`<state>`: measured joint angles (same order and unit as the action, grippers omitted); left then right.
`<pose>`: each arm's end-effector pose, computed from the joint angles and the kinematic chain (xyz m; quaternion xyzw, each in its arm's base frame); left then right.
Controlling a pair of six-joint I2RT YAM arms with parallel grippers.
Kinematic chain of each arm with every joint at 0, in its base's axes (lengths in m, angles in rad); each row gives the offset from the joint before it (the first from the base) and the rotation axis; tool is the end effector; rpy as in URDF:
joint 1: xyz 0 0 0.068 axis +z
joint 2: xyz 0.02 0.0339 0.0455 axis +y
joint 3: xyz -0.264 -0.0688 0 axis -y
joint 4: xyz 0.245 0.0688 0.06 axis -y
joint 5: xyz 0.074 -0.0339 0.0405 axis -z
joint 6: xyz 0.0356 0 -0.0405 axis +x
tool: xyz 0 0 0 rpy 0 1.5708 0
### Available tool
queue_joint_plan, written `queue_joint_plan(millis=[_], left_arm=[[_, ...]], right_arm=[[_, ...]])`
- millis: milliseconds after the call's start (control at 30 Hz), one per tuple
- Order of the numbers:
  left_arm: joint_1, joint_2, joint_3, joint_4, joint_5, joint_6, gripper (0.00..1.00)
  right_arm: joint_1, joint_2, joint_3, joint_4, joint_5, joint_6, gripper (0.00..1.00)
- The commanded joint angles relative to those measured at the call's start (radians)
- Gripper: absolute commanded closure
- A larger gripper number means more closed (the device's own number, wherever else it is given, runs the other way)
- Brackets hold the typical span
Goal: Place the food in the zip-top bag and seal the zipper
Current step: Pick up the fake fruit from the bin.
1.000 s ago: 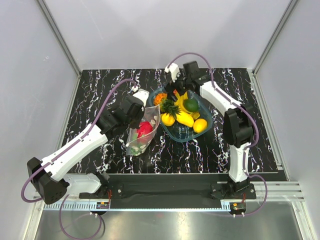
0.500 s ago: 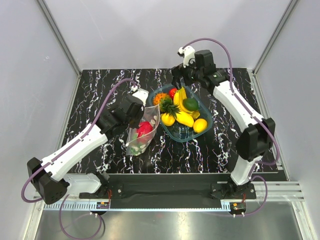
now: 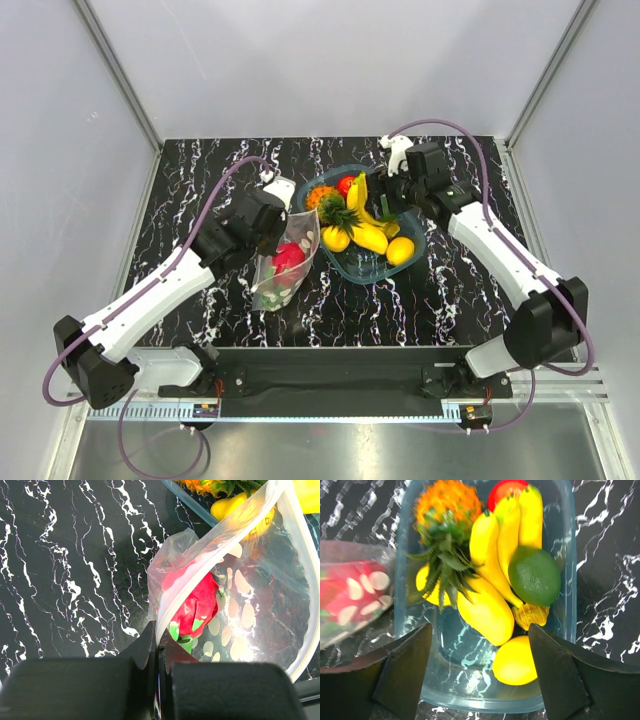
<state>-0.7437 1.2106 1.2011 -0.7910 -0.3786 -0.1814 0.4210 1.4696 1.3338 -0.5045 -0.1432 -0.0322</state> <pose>0.1907 -0.1576 0.3414 0.1846 0.8941 -0.0086 0.4080 0.3007 0.1402 0.3372 -0.2315 0.8614 0.1492 0.4267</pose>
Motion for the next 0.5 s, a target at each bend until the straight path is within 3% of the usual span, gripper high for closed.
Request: queue_joint_plan(millis=[0, 200, 467], left_arm=[[0.007, -0.023, 0.005, 0.029, -0.02, 0.007, 1.0], [0.007, -0.023, 0.003, 0.029, -0.022, 0.007, 1.0], [0.007, -0.02, 0.003, 0.029, -0.013, 0.01, 1.0]], right_arm=[[0.006, 0.052, 0.004, -0.014, 0.034, -0.001, 0.17], [-0.042, 0.153, 0.031, 0.02, -0.016, 0.018, 0.26], [-0.102, 0.311, 0.119, 0.043, -0.05, 0.018, 0.27]])
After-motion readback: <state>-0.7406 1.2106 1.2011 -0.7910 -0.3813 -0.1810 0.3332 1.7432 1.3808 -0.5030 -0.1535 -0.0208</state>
